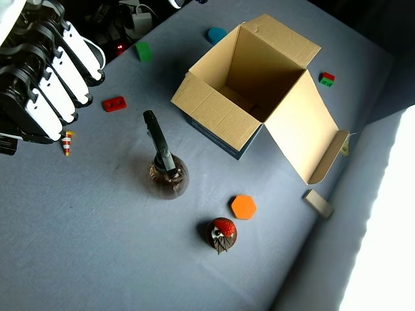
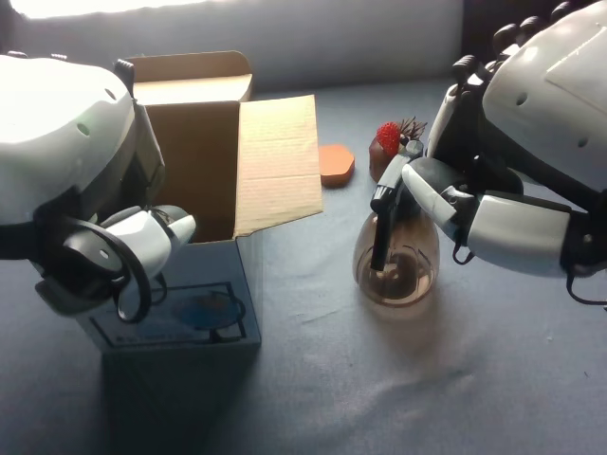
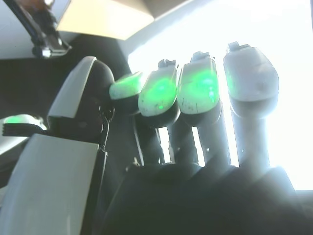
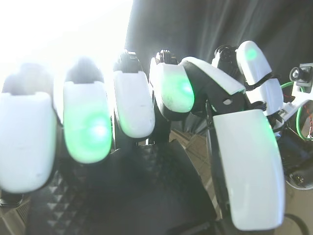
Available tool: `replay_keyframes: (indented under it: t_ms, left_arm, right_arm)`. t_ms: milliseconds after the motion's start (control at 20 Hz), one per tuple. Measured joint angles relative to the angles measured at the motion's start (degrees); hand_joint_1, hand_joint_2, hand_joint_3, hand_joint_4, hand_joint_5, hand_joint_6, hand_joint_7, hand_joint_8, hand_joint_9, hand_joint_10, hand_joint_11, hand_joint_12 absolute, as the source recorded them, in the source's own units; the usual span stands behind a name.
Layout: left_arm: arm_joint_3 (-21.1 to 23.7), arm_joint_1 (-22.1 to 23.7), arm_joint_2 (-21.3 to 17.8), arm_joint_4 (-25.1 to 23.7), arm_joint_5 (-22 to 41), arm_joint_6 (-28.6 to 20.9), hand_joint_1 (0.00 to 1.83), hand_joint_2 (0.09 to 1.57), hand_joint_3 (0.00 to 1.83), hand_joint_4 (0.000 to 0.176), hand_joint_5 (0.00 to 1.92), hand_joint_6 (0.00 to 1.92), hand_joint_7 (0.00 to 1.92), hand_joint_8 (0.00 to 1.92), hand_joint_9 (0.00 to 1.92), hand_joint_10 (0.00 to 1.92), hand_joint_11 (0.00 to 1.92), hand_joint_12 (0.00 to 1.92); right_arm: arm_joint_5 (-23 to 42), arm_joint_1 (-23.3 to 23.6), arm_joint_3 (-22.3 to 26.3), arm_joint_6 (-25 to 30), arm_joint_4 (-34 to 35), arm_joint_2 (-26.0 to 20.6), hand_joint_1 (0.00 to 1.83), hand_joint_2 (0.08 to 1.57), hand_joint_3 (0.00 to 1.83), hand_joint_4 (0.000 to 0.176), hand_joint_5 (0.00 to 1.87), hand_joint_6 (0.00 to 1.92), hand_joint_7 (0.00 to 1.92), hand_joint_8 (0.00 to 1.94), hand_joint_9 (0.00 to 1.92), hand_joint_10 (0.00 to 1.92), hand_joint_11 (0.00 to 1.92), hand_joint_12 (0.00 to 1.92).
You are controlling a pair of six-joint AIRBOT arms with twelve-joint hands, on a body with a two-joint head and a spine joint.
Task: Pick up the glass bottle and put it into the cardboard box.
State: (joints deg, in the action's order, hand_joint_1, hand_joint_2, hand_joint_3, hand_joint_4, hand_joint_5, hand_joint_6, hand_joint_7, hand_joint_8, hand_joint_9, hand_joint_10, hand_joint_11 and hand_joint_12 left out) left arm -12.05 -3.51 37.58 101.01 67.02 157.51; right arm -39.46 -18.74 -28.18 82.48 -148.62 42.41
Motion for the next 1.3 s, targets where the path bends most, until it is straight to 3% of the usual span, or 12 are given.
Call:
replay_keyframes:
  t_ms: [150, 250, 400, 500, 600, 750, 1000, 1300]
  left_arm:
    - [0.0, 0.0, 0.0, 0.0, 0.5, 0.0, 0.11, 1.15, 0.37, 0.063, 0.03, 0.2, 0.06, 0.06, 0.03, 0.11, 0.0, 0.59]
    - [0.3, 0.0, -0.1, 0.4, 0.9, 0.1, 0.08, 1.32, 0.05, 0.056, 0.09, 0.08, 0.09, 0.0, 0.06, 0.05, 0.0, 0.61]
    - [0.6, 0.1, -0.1, -1.4, 0.8, 0.3, 0.1, 1.33, 0.01, 0.057, 0.1, 0.04, 0.09, 0.0, 0.05, 0.03, 0.0, 0.5]
    - [1.7, 0.1, -0.6, -1.0, 1.4, 0.5, 0.08, 1.32, 0.0, 0.058, 0.08, 0.01, 0.05, 0.0, 0.03, 0.01, 0.0, 0.39]
    - [4.0, 0.1, -1.0, -0.1, 4.2, 0.3, 0.13, 1.3, 0.0, 0.058, 0.06, 0.01, 0.03, 0.0, 0.01, 0.0, 0.0, 0.27]
    - [6.4, 1.6, -1.4, 0.4, 7.7, 0.2, 0.16, 1.3, 0.0, 0.058, 0.05, 0.0, 0.02, 0.0, 0.01, 0.0, 0.0, 0.28]
    - [11.6, 3.2, -1.3, 5.2, 16.3, 0.1, 0.16, 1.3, 0.0, 0.057, 0.04, 0.01, 0.0, 0.0, 0.01, 0.0, 0.0, 0.24]
    - [16.2, 1.9, -0.6, 5.0, 21.8, -2.2, 0.14, 1.29, 0.0, 0.057, 0.05, 0.0, 0.02, 0.0, 0.01, 0.0, 0.0, 0.26]
  right_arm:
    - [0.0, 0.0, 0.0, 0.0, -0.1, 0.0, 0.13, 1.01, 0.46, 0.0, 0.0, 0.04, 0.0, 0.04, 0.0, 0.03, 0.0, 0.1]
    - [0.5, 0.0, -0.1, 0.0, -0.1, -0.1, 0.09, 1.06, 0.33, 0.0, 0.0, 0.0, 0.01, 0.0, 0.0, 0.0, 0.0, 0.0]
    - [0.4, 0.0, -0.3, 0.3, -0.8, -0.1, 0.14, 1.05, 0.25, 0.0, 0.0, 0.0, 0.0, 0.0, 0.0, 0.0, 0.0, 0.0]
    - [0.6, -0.3, -2.1, 5.9, -5.4, 0.1, 0.23, 1.0, 0.22, 0.0, 0.0, 0.0, 0.0, 0.0, 0.0, 0.0, 0.0, 0.0]
    - [1.9, -1.5, -5.6, 15.7, -14.1, 0.1, 0.44, 0.95, 0.19, 0.0, 0.0, 0.0, 0.0, 0.0, 0.0, 0.0, 0.0, 0.0]
    - [3.6, -2.3, -9.2, 25.6, -21.8, 0.1, 0.6, 0.91, 0.17, 0.0, 0.0, 0.0, 0.0, 0.0, 0.0, 0.0, 0.0, 0.0]
    - [7.7, -2.3, -13.9, 26.2, -22.0, 1.0, 0.76, 0.92, 0.18, 0.0, 0.0, 0.0, 0.0, 0.0, 0.0, 0.0, 0.0, 0.0]
    - [8.0, -1.8, -14.3, 30.1, -22.0, 0.5, 0.77, 0.91, 0.17, 0.0, 0.0, 0.0, 0.0, 0.0, 0.0, 0.0, 0.0, 0.0]
